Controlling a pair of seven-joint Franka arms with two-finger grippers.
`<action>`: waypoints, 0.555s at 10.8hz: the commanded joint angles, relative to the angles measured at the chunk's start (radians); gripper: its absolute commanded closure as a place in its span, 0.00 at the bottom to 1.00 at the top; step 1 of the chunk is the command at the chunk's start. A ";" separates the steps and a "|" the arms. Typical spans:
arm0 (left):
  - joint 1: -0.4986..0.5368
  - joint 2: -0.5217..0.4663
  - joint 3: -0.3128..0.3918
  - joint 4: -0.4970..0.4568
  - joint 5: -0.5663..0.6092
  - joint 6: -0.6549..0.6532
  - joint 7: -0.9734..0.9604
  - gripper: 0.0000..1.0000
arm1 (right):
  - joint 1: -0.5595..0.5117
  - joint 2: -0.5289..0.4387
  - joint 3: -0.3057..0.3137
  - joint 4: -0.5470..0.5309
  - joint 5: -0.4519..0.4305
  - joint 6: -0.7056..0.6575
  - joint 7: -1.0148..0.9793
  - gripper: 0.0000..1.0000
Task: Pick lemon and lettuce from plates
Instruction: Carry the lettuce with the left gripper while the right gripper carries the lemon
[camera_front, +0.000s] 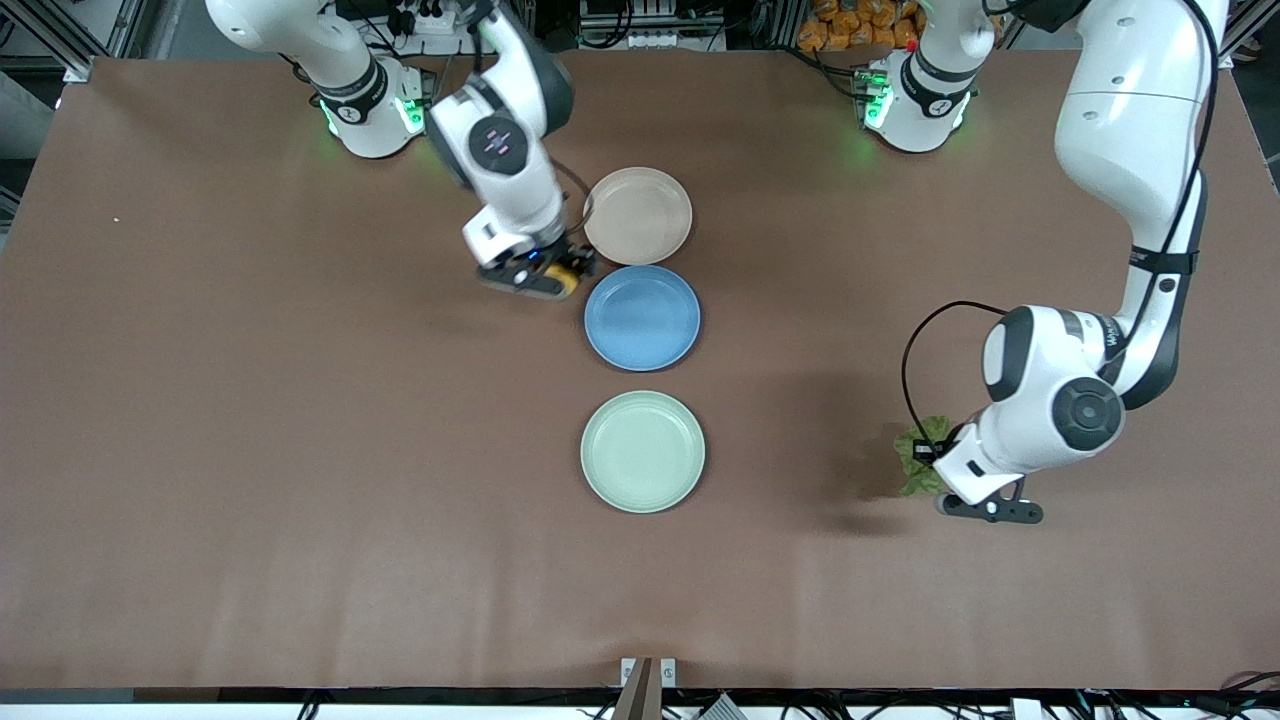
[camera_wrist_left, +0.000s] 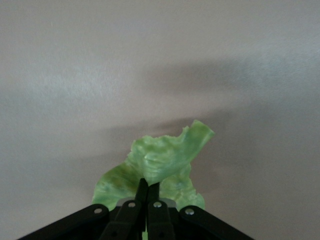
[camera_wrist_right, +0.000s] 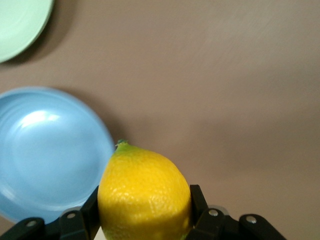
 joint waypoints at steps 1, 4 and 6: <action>0.017 0.003 -0.010 -0.044 -0.049 -0.009 0.022 1.00 | -0.162 0.005 -0.004 0.038 -0.017 -0.056 -0.209 0.93; 0.039 0.014 -0.005 -0.048 -0.034 -0.009 0.022 0.69 | -0.311 0.017 -0.005 0.046 -0.020 -0.058 -0.426 0.93; 0.051 0.005 0.001 -0.039 -0.032 -0.011 0.018 0.00 | -0.429 0.036 -0.005 0.052 -0.023 -0.058 -0.608 0.93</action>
